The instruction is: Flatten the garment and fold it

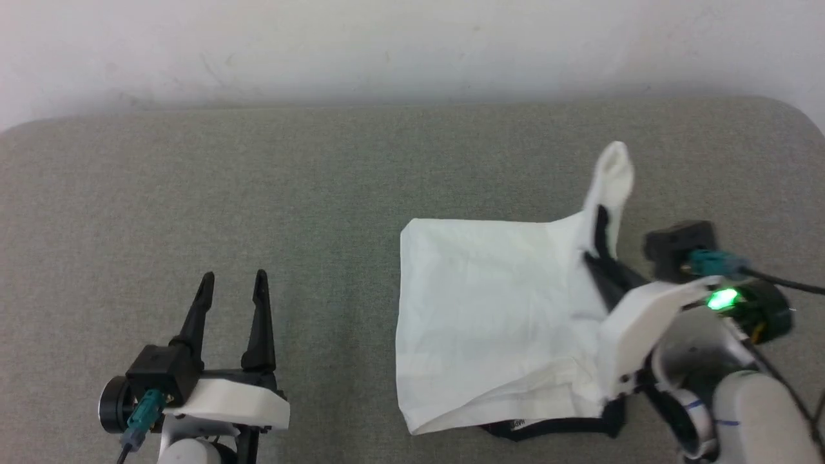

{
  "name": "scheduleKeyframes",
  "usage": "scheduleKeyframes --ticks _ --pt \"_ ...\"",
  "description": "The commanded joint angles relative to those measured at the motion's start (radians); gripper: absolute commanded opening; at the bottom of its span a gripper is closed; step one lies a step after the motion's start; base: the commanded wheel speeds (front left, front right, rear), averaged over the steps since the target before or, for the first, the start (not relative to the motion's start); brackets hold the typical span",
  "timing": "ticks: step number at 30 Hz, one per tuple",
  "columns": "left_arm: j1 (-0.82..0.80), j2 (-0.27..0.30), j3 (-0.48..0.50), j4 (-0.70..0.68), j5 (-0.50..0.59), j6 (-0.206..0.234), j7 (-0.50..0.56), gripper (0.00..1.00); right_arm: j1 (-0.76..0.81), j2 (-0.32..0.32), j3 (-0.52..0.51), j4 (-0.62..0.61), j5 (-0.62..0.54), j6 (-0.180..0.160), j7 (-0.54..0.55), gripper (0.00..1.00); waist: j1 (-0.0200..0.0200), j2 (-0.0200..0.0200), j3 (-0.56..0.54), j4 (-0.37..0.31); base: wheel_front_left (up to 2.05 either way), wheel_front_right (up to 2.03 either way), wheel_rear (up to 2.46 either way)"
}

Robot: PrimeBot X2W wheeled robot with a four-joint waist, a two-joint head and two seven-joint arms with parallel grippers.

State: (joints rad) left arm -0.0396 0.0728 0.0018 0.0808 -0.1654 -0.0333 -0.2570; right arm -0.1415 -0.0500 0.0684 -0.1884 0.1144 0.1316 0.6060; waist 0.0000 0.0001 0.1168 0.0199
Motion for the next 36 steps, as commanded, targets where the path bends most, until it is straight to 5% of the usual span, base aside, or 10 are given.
scheduleKeyframes --ticks 1,13,20,21,22,23,24,30,36 --pt "-0.010 -0.002 0.002 0.001 0.007 -0.005 -0.005 1.00 -0.011 0.000 0.045 -0.017 0.006 -0.001 0.007 0.00 0.0000 -0.0001 0.005 0.007 0.00 0.00 0.00" --pt "-0.058 -0.014 -0.022 0.017 0.002 -0.015 -0.005 1.00 -0.151 0.000 0.358 0.253 0.027 -0.001 -0.032 0.00 0.0000 -0.0001 0.053 0.074 0.00 0.00 0.00" --pt "-0.070 -0.018 -0.021 0.034 -0.001 -0.016 -0.005 1.00 -0.213 0.000 0.408 0.451 0.093 -0.001 -0.082 0.00 0.0000 -0.0001 0.069 0.093 0.00 0.00 0.00" --pt "-0.071 -0.018 -0.022 0.035 -0.002 -0.016 -0.005 1.00 -0.222 0.000 0.409 0.470 0.099 -0.001 -0.093 0.09 0.0000 -0.0001 0.070 0.095 0.00 0.00 0.00" --pt "-0.072 -0.018 -0.022 0.036 -0.002 -0.017 -0.005 1.00 -0.230 0.000 0.413 0.486 0.105 -0.001 -0.103 0.38 0.0000 -0.0001 0.071 0.095 0.00 0.00 0.00" --pt "-0.072 -0.019 -0.021 0.037 -0.002 -0.017 -0.005 1.00 -0.236 0.000 0.417 0.498 0.118 -0.001 -0.112 0.85 0.0000 -0.0001 0.071 0.095 0.00 0.00 0.00" --pt "-0.071 -0.019 -0.019 0.038 -0.003 -0.017 -0.005 1.00 -0.241 0.000 0.418 0.506 0.135 -0.001 -0.122 1.00 0.0000 -0.0001 0.070 0.093 0.00 0.00 0.00" --pt "-0.057 -0.020 -0.007 0.042 -0.002 -0.018 -0.005 1.00 -0.250 0.000 0.372 0.437 0.274 -0.001 -0.266 1.00 0.0000 -0.0001 0.049 0.073 0.00 0.00 0.00" --pt "-0.034 -0.021 0.006 0.032 0.006 -0.024 -0.005 1.00 -0.202 0.000 0.205 0.268 0.286 -0.001 -0.476 1.00 0.0000 -0.0001 0.012 0.040 0.00 0.00 0.00"
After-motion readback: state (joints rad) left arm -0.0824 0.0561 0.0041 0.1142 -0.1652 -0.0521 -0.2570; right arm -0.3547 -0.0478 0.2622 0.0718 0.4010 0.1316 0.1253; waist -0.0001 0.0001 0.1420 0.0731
